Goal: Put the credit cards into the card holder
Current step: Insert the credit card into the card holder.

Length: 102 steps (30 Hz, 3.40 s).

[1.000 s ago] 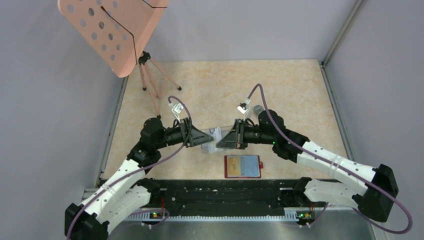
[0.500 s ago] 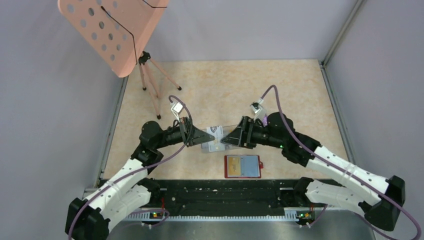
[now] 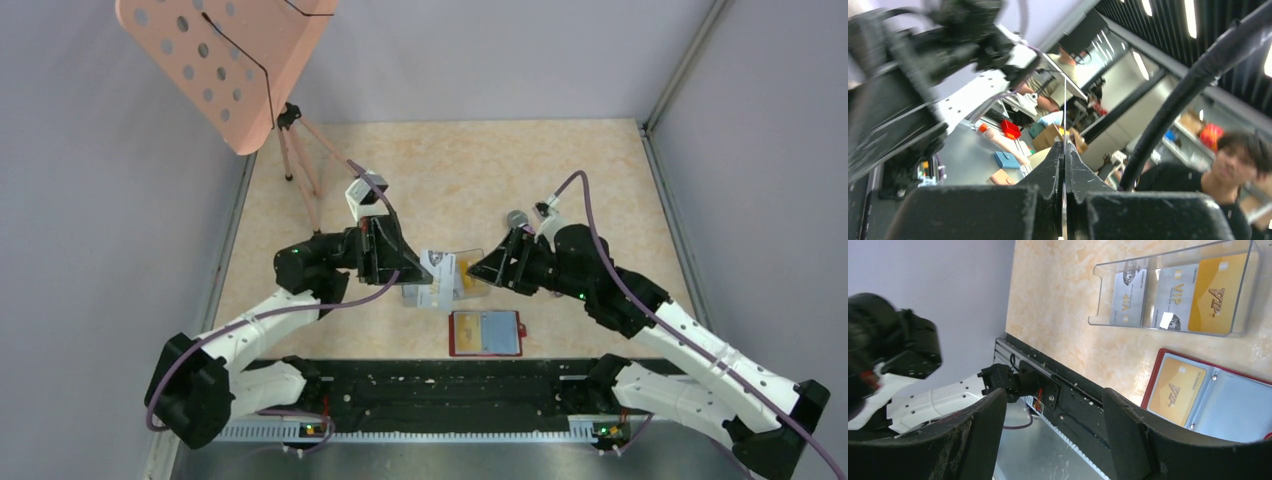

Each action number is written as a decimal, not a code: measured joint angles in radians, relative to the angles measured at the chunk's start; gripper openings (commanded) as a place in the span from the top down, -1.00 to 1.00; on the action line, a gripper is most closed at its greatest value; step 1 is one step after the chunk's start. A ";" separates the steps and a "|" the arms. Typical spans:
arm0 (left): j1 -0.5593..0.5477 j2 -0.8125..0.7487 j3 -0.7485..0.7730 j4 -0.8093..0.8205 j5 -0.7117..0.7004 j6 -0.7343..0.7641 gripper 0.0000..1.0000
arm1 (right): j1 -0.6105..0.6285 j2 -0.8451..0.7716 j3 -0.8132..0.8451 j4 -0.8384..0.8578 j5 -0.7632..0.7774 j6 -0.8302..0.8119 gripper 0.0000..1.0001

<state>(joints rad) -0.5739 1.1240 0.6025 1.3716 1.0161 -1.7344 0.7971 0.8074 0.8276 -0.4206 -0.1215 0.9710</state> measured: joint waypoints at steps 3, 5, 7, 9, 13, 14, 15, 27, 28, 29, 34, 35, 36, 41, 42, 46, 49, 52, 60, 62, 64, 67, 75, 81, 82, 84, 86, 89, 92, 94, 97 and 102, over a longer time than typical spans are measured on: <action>-0.044 -0.008 0.102 0.075 0.031 -0.018 1.00 | 0.000 0.019 0.000 -0.013 -0.008 -0.010 -0.40; -0.060 -0.021 0.138 0.104 0.042 -0.019 1.00 | 0.000 0.026 0.000 -0.015 -0.014 -0.015 -0.41; -0.067 -0.035 0.152 0.123 0.043 -0.018 1.00 | 0.000 0.028 0.000 -0.015 -0.019 -0.021 -0.42; -0.070 -0.055 0.154 0.139 0.043 -0.016 1.00 | 0.000 0.028 0.000 -0.014 -0.026 -0.029 -0.42; -0.074 -0.072 0.154 0.147 0.041 -0.007 1.00 | -0.001 0.028 0.000 -0.014 -0.045 -0.041 -0.42; -0.077 -0.075 0.154 0.147 0.040 -0.006 1.00 | -0.001 0.028 0.000 -0.013 -0.050 -0.045 -0.42; -0.079 -0.078 0.154 0.148 0.040 -0.005 1.00 | -0.001 0.029 -0.001 -0.011 -0.059 -0.050 -0.42; -0.089 -0.095 0.146 0.149 0.036 -0.004 1.00 | -0.001 0.055 -0.002 0.018 -0.130 -0.096 -0.42; -0.089 -0.095 0.139 0.150 0.034 -0.004 1.00 | -0.001 0.055 -0.002 0.018 -0.134 -0.098 -0.42; -0.089 -0.095 0.129 0.151 0.031 -0.004 1.00 | -0.001 0.055 -0.002 0.018 -0.135 -0.100 -0.41; -0.089 -0.114 0.074 0.048 0.026 0.061 1.00 | -0.008 0.055 -0.009 0.024 -0.143 -0.108 -0.40; -0.089 -0.127 0.066 -0.026 0.024 0.105 1.00 | -0.010 0.055 -0.012 0.022 -0.143 -0.108 -0.39; -0.089 -0.146 0.062 -0.124 0.020 0.162 1.00 | -0.016 0.055 -0.020 0.019 -0.142 -0.113 -0.39; -0.090 -0.232 0.098 -0.796 -0.093 0.537 1.00 | -0.034 0.055 -0.056 -0.042 -0.124 -0.140 -0.40; -0.090 -0.237 0.111 -0.938 -0.137 0.611 1.00 | -0.037 0.055 -0.064 -0.060 -0.114 -0.148 -0.40; -0.090 -0.221 0.105 -1.233 -0.257 0.750 1.00 | -0.050 0.055 -0.104 -0.099 -0.087 -0.169 -0.39; -0.095 -0.176 0.070 -1.342 -0.325 0.794 1.00 | -0.056 0.055 -0.162 -0.109 -0.072 -0.179 -0.39; -0.118 -0.104 0.022 -1.387 -0.394 0.806 1.00 | -0.075 0.051 -0.229 -0.124 -0.058 -0.186 -0.37; -0.250 0.079 -0.065 -1.302 -0.557 0.773 1.00 | -0.225 -0.003 -0.371 -0.171 -0.053 -0.200 -0.30; -0.278 0.125 -0.065 -1.268 -0.598 0.766 1.00 | -0.244 -0.003 -0.386 -0.179 -0.051 -0.206 -0.29; -0.301 0.181 -0.061 -1.243 -0.635 0.761 1.00 | -0.254 0.001 -0.396 -0.181 -0.045 -0.212 -0.25; -0.320 0.262 -0.051 -1.225 -0.675 0.756 1.00 | -0.257 0.018 -0.396 -0.184 -0.035 -0.216 -0.10; -0.344 0.385 0.006 -1.171 -0.711 0.747 1.00 | -0.258 0.103 -0.397 -0.162 -0.010 -0.221 0.13; -0.351 0.418 0.009 -1.131 -0.715 0.739 1.00 | -0.258 0.137 -0.436 -0.110 -0.011 -0.229 0.67; -0.351 0.423 0.009 -1.127 -0.715 0.738 1.00 | -0.259 0.139 -0.443 -0.102 -0.013 -0.228 0.76; -0.351 0.434 0.009 -1.116 -0.714 0.733 1.00 | -0.259 0.142 -0.448 -0.095 -0.014 -0.229 0.88; -0.351 0.444 0.009 -1.100 -0.711 0.724 1.00 | -0.259 0.143 -0.449 -0.089 -0.015 -0.228 0.95; -0.351 0.451 0.009 -1.076 -0.706 0.711 1.00 | -0.259 0.142 -0.451 -0.078 -0.017 -0.227 1.00; -0.351 0.456 0.009 -1.064 -0.702 0.701 1.00 | -0.259 0.134 -0.460 -0.072 -0.019 -0.227 1.00; -0.352 0.456 0.009 -1.056 -0.699 0.690 1.00 | -0.259 0.133 -0.461 -0.073 -0.020 -0.227 1.00; -0.355 0.457 0.009 -1.041 -0.698 0.681 1.00 | -0.259 0.132 -0.461 -0.072 -0.027 -0.227 1.00; -0.357 0.465 0.009 -1.023 -0.700 0.653 1.00 | -0.259 0.129 -0.463 -0.069 -0.037 -0.227 1.00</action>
<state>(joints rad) -0.9314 1.5890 0.6113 0.3481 0.3161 -1.0813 0.5385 0.9360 0.3641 -0.4900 -0.1585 0.7444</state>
